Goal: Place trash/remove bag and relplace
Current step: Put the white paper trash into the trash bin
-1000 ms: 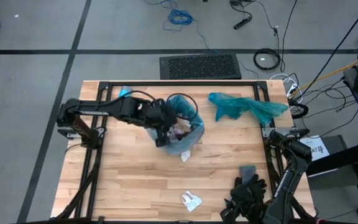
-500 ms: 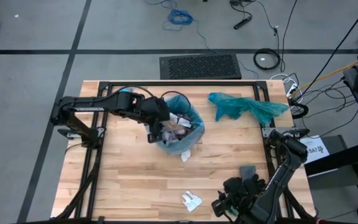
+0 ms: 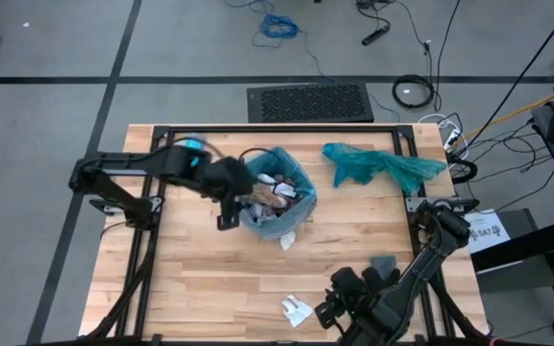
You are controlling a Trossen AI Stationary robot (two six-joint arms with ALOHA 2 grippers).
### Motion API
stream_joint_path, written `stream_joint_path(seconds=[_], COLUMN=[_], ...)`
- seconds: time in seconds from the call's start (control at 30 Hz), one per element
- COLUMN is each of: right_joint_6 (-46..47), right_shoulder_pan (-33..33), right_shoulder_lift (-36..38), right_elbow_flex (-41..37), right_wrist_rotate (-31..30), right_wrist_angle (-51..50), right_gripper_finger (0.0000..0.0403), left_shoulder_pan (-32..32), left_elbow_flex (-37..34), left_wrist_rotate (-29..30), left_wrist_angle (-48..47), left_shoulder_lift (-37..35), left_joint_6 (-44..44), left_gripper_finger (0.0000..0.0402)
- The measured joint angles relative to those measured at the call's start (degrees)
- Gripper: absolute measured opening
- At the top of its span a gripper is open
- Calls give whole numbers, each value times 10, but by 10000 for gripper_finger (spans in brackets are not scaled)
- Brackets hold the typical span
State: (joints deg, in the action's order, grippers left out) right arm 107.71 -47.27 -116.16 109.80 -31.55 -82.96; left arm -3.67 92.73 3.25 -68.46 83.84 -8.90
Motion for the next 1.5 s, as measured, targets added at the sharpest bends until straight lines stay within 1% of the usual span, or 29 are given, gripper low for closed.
stream_joint_path(seconds=[0.1, 0.3, 0.43, 0.57, 0.67, 0.73, 0.87, 1.03, 1.13, 1.23, 1.43, 1.5], right_joint_6=[-47, -140, -177, -200, -239, -272, -320, -377, -443, -506, -620, -669], right_shoulder_pan=[17, 45, 48, 39, 36, 37, 50, 79, 93, 103, 126, 133], right_shoulder_lift=[0, 0, 0, 0, 0, 1, 1, 0, 0, -1, -2, -13], right_elbow_flex=[0, 0, 0, 0, 0, -14, -66, -142, -170, -174, -172, -172], right_wrist_rotate=[1, 2, 11, 22, 58, 81, 124, 218, 253, 271, 271, 270], right_wrist_angle=[17, 33, 37, 47, 81, 129, 229, 351, 421, 429, 433, 453], right_gripper_finger=[148, 148, 148, 148, 148, 148, 148, 154, 166, 187, 248, 270], left_shoulder_pan=[-38, -115, -180, -234, -265, -281, -305, -349, -382, -412, -464, -478], left_elbow_flex=[0, -1, -6, -10, -10, -10, -10, -10, -10, -10, -10, -10], left_wrist_rotate=[5, 49, 97, 145, 186, 200, 202, 211, 233, 257, 281, 285], left_wrist_angle=[9, 11, 30, 52, 56, 56, 68, 68, 65, 63, 58, 57], left_shoulder_lift=[-25, -54, -50, -25, -2, 11, 34, 53, 62, 69, 81, 85], left_joint_6=[-38, -138, -200, -254, -296, -318, -364, -436, -486, -540, -634, -658], left_gripper_finger=[176, 176, 176, 176, 176, 176, 176, 176, 176, 176, 176, 176])
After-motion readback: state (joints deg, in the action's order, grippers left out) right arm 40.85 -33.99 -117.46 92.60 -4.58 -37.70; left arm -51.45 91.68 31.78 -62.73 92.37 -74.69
